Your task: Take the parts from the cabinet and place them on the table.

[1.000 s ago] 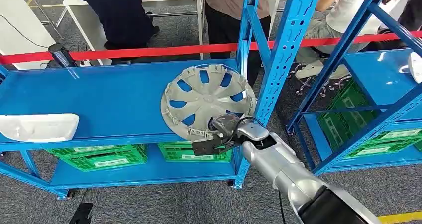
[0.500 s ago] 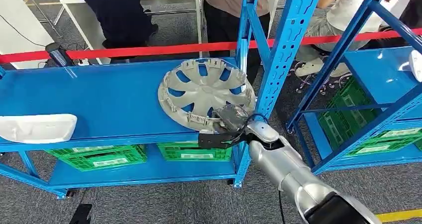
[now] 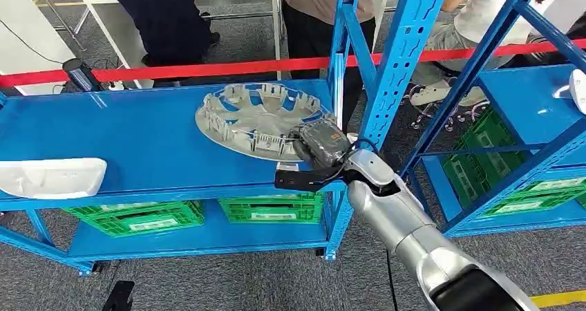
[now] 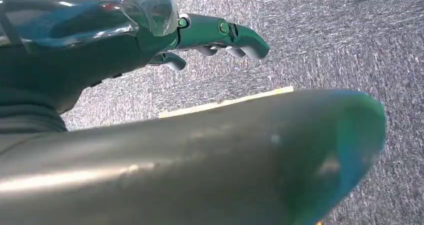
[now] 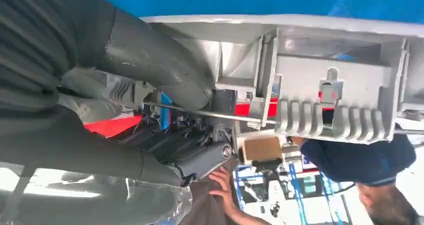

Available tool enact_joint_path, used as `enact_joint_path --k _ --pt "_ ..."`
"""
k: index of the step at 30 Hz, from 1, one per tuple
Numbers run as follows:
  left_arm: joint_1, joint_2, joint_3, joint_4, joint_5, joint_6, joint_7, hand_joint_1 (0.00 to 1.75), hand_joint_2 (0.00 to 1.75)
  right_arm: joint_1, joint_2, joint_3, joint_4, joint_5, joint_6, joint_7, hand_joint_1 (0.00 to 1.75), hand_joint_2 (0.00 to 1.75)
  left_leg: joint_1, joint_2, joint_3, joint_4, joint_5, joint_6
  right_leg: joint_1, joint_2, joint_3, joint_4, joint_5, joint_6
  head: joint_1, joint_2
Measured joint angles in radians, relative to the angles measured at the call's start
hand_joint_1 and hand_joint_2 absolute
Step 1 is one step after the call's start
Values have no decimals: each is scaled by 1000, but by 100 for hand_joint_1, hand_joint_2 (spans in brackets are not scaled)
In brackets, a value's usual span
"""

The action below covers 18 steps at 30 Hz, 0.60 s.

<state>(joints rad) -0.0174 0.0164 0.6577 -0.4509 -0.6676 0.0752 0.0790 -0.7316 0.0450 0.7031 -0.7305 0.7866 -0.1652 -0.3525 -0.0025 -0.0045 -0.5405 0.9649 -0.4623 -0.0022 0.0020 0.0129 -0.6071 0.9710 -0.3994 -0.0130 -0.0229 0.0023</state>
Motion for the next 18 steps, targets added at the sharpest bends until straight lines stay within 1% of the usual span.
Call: enact_joint_path --k 7,18 --pt "0 0 0 11 11 3 -7 0 0 0 1 3 -31 -2 0 -8 175 175 0 0 -1 0 0 0 0 0 0 0 0 0 0 0" --pt "0 1 0 19 12 3 -8 0 0 0 2 3 -38 -9 -3 -8 175 175 0 0 -1 0 0 0 0 0 -1 0 0 0 0 0"
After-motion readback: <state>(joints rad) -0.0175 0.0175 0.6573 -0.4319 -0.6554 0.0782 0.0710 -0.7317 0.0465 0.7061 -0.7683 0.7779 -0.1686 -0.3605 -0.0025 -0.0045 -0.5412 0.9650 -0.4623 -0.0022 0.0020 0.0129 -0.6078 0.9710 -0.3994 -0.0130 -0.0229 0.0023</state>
